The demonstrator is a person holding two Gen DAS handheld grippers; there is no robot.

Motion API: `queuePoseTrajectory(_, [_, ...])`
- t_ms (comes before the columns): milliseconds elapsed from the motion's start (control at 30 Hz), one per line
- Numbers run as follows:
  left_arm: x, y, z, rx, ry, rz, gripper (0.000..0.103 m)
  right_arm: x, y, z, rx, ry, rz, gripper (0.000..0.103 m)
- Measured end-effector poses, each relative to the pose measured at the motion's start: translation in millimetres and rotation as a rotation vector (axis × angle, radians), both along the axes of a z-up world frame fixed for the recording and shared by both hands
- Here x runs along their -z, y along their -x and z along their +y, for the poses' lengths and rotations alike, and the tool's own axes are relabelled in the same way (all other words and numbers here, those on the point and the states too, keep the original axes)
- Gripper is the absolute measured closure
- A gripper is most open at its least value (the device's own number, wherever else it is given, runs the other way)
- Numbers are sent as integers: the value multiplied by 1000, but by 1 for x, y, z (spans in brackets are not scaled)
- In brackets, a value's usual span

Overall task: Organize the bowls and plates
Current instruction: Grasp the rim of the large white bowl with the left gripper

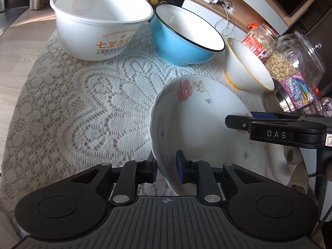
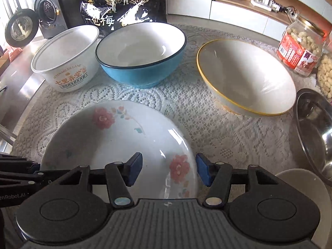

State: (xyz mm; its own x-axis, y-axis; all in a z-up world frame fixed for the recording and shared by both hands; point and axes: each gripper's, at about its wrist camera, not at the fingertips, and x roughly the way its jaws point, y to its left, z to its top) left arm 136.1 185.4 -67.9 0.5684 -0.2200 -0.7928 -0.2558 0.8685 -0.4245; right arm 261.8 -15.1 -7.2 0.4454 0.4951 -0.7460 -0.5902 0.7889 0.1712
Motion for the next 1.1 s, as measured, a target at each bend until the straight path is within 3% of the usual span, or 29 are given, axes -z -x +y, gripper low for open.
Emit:
queuePoseTrajectory(133, [-1, 0, 16, -57, 62, 18, 80, -2, -1, -1, 18, -60, 55, 44])
queuePoseTrajectory(267, [-5, 2, 32, -124, 47, 11, 76, -3, 5, 0, -36, -117, 111, 44])
queuePoseTrajectory(433, [-8, 4, 26, -120, -20, 10, 77, -13, 19, -5, -44, -104, -24, 45])
queuePoseTrajectory(533, [-28, 14, 25, -144, -151, -60, 77, -37, 31, -34, -22, -139, -169, 44])
queuePoseTrajectory(600, [-53, 21, 23, -194, -280, -118, 77, -50, 38, -59, 15, -151, -255, 36])
queuePoseTrajectory(667, [-75, 22, 17, -205, -314, -192, 77, -57, 40, -94, 94, -152, -327, 28])
queuePoseTrajectory(767, [-93, -3, -12, -63, -182, -269, 77, -56, 42, -144, 235, -145, -379, 21])
queuePoseTrajectory(833, [-90, -26, -43, 52, -105, -265, 77, -50, 45, -175, 315, -145, -403, 20])
queuePoseTrajectory(900, [-75, -52, -90, 188, -56, -232, 77, -37, 49, -203, 353, -159, -363, 20])
queuePoseTrajectory(933, [-68, -62, -108, 235, -50, -218, 77, -28, 48, -215, 364, -168, -314, 22])
queuePoseTrajectory(1033, [-51, -84, -149, 307, -71, -173, 77, 1, 45, -238, 415, -193, -187, 47])
queuePoseTrajectory(1100, [-43, -89, -163, 325, -90, -154, 77, 22, 41, -243, 426, -207, -117, 49])
